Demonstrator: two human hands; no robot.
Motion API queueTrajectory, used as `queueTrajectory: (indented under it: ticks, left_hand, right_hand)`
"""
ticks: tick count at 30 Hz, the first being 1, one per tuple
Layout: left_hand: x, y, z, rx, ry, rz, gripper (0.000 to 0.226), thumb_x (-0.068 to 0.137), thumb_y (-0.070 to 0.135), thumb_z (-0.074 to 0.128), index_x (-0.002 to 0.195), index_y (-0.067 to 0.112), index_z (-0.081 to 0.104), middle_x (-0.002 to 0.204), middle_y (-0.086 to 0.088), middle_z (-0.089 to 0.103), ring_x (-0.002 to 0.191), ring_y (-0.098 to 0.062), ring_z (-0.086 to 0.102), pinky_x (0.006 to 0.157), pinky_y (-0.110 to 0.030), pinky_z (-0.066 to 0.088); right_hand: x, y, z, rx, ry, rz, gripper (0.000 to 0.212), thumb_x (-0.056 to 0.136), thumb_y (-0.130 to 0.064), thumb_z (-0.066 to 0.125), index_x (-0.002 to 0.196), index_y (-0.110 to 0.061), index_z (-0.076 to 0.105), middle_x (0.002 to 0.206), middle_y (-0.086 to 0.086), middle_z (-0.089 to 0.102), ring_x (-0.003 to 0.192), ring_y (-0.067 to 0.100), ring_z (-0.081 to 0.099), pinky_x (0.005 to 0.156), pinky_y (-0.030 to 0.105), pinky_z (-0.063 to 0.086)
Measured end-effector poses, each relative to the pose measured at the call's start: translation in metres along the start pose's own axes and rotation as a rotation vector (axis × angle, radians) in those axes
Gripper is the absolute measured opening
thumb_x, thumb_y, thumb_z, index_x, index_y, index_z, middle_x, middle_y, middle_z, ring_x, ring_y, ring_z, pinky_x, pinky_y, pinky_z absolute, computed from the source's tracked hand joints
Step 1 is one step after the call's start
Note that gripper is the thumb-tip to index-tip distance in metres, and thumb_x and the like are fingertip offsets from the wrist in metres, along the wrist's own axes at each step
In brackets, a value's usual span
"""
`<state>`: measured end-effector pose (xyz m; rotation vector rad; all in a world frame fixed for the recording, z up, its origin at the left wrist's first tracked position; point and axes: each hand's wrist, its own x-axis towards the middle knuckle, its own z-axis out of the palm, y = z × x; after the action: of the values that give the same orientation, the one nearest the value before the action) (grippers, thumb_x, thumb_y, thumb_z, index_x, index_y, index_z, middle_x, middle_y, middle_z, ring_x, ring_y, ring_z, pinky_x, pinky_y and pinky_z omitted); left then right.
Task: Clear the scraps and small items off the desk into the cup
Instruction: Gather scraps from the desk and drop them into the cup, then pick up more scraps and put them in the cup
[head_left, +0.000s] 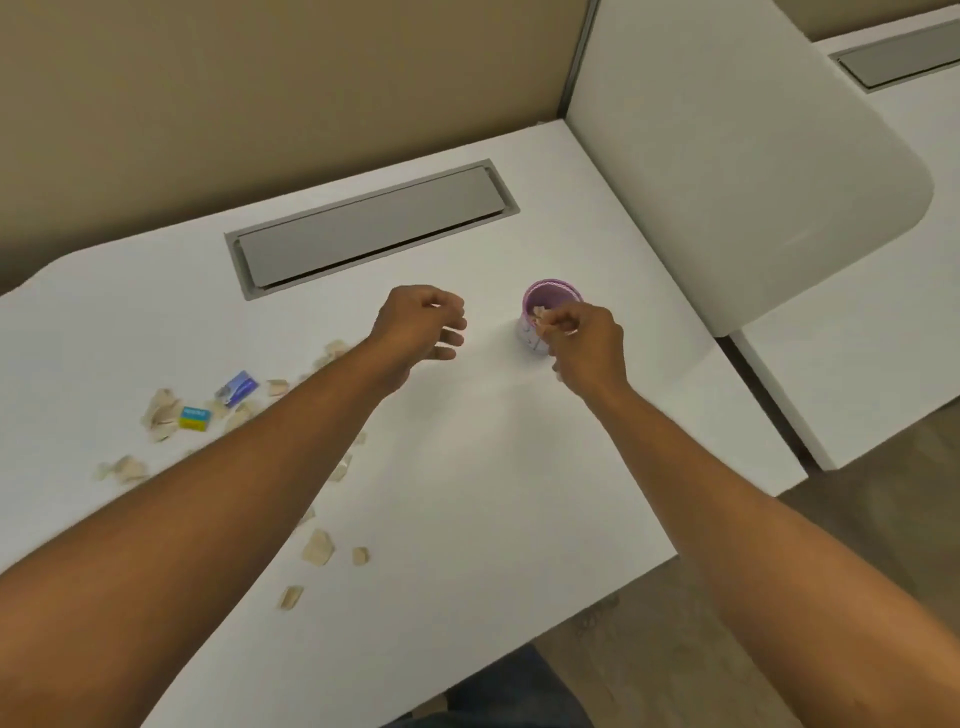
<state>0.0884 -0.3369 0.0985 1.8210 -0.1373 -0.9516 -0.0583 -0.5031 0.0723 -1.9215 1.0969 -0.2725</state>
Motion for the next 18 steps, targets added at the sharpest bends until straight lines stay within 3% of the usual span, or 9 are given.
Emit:
queueTrajectory:
  ticks: [3, 5, 7, 9, 11, 13, 18]
  left_hand:
    - [-0.029, -0.065, -0.055, 0.161, 0.214, 0.061, 0.012, 0.089, 0.01, 0.07, 0.094, 0.018, 0.077, 0.087, -0.003, 0.077, 0.074, -0.017, 0.072, 0.071, -0.034, 0.06]
    - [-0.052, -0.113, -0.091, 0.284, 0.413, 0.083, 0.012, 0.088, 0.012, 0.07, 0.093, 0.022, 0.076, 0.09, 0.003, 0.075, 0.088, -0.02, 0.071, 0.081, -0.036, 0.058]
    - [-0.073, -0.163, -0.124, 0.47, 0.586, 0.068, 0.021, 0.087, 0.023, 0.076, 0.107, 0.023, 0.074, 0.113, 0.001, 0.071, 0.113, -0.03, 0.063, 0.094, -0.046, 0.053]
    - [-0.093, -0.207, -0.149, 0.715, 0.674, -0.115, 0.057, 0.084, 0.045, 0.079, 0.135, 0.028, 0.06, 0.151, -0.006, 0.049, 0.141, -0.04, 0.04, 0.106, -0.058, 0.042]
    - [-0.113, -0.24, -0.166, 0.794, 0.63, -0.331, 0.088, 0.08, 0.067, 0.074, 0.154, 0.037, 0.036, 0.169, -0.008, 0.015, 0.154, -0.045, 0.016, 0.113, -0.068, 0.033]
    - [-0.127, -0.261, -0.174, 0.747, 0.558, -0.431, 0.098, 0.079, 0.076, 0.069, 0.16, 0.042, 0.024, 0.172, -0.007, 0.001, 0.155, -0.048, 0.011, 0.114, -0.071, 0.034]
    - [-0.141, -0.282, -0.167, 0.902, 0.505, -0.419, 0.092, 0.085, 0.076, 0.06, 0.161, 0.038, 0.024, 0.165, -0.011, 0.019, 0.14, -0.045, 0.035, 0.102, -0.057, 0.047]
  right_hand:
    - [-0.043, 0.03, 0.033, -0.071, -0.15, 0.004, 0.002, 0.087, -0.014, 0.074, 0.086, -0.012, 0.075, 0.083, -0.002, 0.071, 0.076, 0.021, 0.068, 0.08, 0.046, 0.061]
    - [-0.066, 0.045, 0.061, -0.185, -0.296, -0.004, 0.009, 0.086, -0.019, 0.078, 0.094, -0.014, 0.075, 0.094, 0.001, 0.073, 0.089, 0.023, 0.071, 0.086, 0.041, 0.059]
    - [-0.087, 0.05, 0.091, -0.289, -0.467, -0.039, 0.03, 0.083, -0.026, 0.083, 0.11, -0.017, 0.073, 0.11, 0.002, 0.069, 0.102, 0.023, 0.067, 0.095, 0.039, 0.054]
    - [-0.105, 0.046, 0.122, -0.382, -0.62, -0.106, 0.062, 0.077, -0.036, 0.088, 0.131, -0.019, 0.062, 0.127, 0.003, 0.056, 0.117, 0.023, 0.06, 0.102, 0.039, 0.05]
    - [-0.12, 0.036, 0.153, -0.474, -0.704, -0.151, 0.09, 0.073, -0.045, 0.089, 0.148, -0.023, 0.045, 0.138, 0.003, 0.04, 0.13, 0.025, 0.048, 0.105, 0.039, 0.048]
    - [-0.131, 0.023, 0.183, -0.483, -0.743, -0.198, 0.104, 0.071, -0.047, 0.089, 0.155, -0.025, 0.034, 0.144, 0.003, 0.03, 0.135, 0.026, 0.039, 0.105, 0.038, 0.045]
    - [-0.153, -0.01, 0.241, -0.454, -0.782, -0.317, 0.099, 0.071, -0.037, 0.091, 0.152, -0.017, 0.04, 0.145, 0.006, 0.031, 0.128, 0.029, 0.042, 0.104, 0.036, 0.045]
